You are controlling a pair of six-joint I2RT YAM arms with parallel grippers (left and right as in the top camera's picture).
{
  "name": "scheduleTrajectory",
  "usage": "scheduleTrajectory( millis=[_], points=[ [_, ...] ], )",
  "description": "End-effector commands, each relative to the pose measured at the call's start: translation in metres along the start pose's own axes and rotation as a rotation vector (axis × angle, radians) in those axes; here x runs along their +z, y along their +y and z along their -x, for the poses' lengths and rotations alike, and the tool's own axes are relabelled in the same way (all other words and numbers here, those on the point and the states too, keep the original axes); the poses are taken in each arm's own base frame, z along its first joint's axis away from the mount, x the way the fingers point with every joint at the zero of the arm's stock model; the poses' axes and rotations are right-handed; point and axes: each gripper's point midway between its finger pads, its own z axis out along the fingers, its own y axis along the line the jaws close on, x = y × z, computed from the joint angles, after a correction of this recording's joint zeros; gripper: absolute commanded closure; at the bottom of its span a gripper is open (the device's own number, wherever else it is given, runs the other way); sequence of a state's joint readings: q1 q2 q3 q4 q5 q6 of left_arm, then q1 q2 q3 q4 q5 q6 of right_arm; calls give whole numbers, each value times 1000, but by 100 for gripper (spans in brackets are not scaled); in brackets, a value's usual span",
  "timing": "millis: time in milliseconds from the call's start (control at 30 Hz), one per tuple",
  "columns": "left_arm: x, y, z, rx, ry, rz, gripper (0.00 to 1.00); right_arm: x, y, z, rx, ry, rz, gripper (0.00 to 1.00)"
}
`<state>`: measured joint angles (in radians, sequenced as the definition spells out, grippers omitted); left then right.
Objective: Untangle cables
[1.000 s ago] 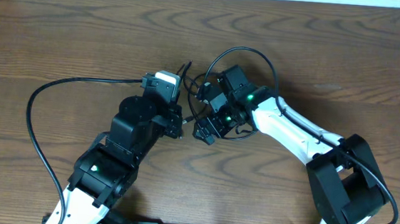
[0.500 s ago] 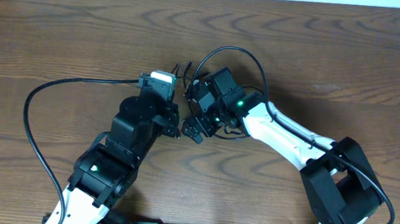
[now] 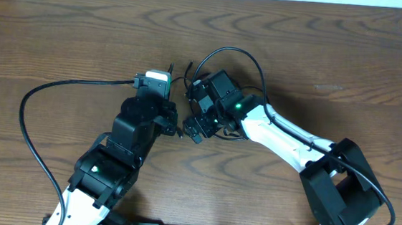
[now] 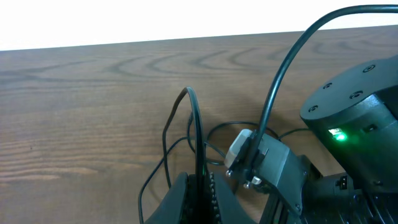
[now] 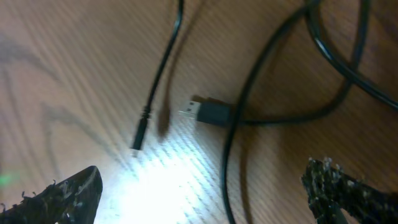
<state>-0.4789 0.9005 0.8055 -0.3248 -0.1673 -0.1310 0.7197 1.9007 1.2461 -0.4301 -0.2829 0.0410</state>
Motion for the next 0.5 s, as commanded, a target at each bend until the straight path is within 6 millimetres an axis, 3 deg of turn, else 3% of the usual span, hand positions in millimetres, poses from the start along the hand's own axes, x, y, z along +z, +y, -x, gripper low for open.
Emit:
scheduleTrajectory(
  millis=[0, 167, 467],
  points=[
    [-2, 5, 0, -10, -3, 26, 92, 15, -10, -18, 17, 61, -64, 1],
    [-2, 5, -1, -9, 0, 27, 92, 32, -13, -32, 29, 112, -63, 1],
    [-2, 5, -1, -9, -1, 27, 92, 35, -11, -34, 29, 115, -63, 1]
  ],
)
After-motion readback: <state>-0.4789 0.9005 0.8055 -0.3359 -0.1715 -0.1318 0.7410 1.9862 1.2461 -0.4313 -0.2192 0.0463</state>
